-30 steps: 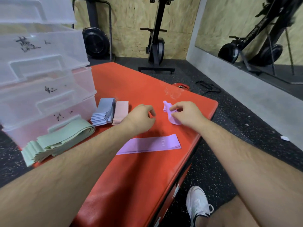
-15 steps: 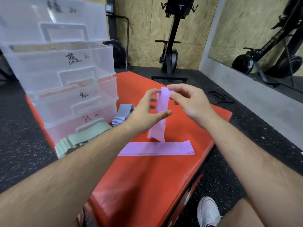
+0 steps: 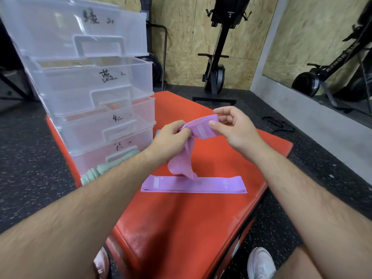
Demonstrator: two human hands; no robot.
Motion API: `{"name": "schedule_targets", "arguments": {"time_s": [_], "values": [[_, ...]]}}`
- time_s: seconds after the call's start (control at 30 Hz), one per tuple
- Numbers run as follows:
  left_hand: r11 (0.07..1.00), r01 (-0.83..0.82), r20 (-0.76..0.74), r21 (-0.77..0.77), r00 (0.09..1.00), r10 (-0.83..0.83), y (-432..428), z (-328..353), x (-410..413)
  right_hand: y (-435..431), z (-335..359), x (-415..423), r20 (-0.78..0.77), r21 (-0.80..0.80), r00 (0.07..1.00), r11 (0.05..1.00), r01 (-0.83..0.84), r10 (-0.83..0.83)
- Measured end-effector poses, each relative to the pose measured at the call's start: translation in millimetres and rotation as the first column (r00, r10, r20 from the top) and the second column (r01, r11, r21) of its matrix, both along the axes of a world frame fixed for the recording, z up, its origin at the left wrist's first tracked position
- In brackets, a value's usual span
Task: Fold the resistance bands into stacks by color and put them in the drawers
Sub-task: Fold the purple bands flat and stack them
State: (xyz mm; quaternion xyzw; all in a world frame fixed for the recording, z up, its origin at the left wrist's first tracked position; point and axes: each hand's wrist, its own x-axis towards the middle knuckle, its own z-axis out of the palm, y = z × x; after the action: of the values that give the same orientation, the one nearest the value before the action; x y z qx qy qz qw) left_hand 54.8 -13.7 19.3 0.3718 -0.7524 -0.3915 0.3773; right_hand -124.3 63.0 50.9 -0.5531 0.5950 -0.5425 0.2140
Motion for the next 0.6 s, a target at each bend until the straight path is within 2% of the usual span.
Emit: {"name": "schedule_targets", "arguments": {"time_s": [0.13, 0.23, 0.3, 0.47, 0.6], "values": [[0.999, 0.036, 0.014, 0.038, 0.999, -0.036, 2.1, 4.7, 1.5, -2.0, -1.7, 3.0, 0.035, 0.039, 0.997, 0.997, -0.067, 0.065], [0.986, 0.135, -0.117, 0.096, 0.985, -0.123, 7.0, 6.9, 2.6, -2.6, -2.4, 7.5, 0.024, 0.043, 0.995, 0.994, -0.102, 0.101], [0.983, 0.174, -0.177, 0.065, 0.971, -0.161, 7.2, 5.3, 1.1, -2.9, -4.0, 9.5, -0.021, 0.036, 0.994, 0.993, -0.110, 0.111], [0.990, 0.137, -0.173, -0.018, 0.975, -0.138, 8.2, 4.5, -3.7, -1.8, -7.1, 10.3, -0.075, 0.005, 0.993, 0.995, -0.096, 0.096], [0.996, 0.094, -0.170, -0.009, 0.981, -0.094, 7.0, 4.1, -2.1, -2.2, -10.2, 10.9, 0.000, 0.015, 0.992, 0.992, -0.122, 0.122]]}}
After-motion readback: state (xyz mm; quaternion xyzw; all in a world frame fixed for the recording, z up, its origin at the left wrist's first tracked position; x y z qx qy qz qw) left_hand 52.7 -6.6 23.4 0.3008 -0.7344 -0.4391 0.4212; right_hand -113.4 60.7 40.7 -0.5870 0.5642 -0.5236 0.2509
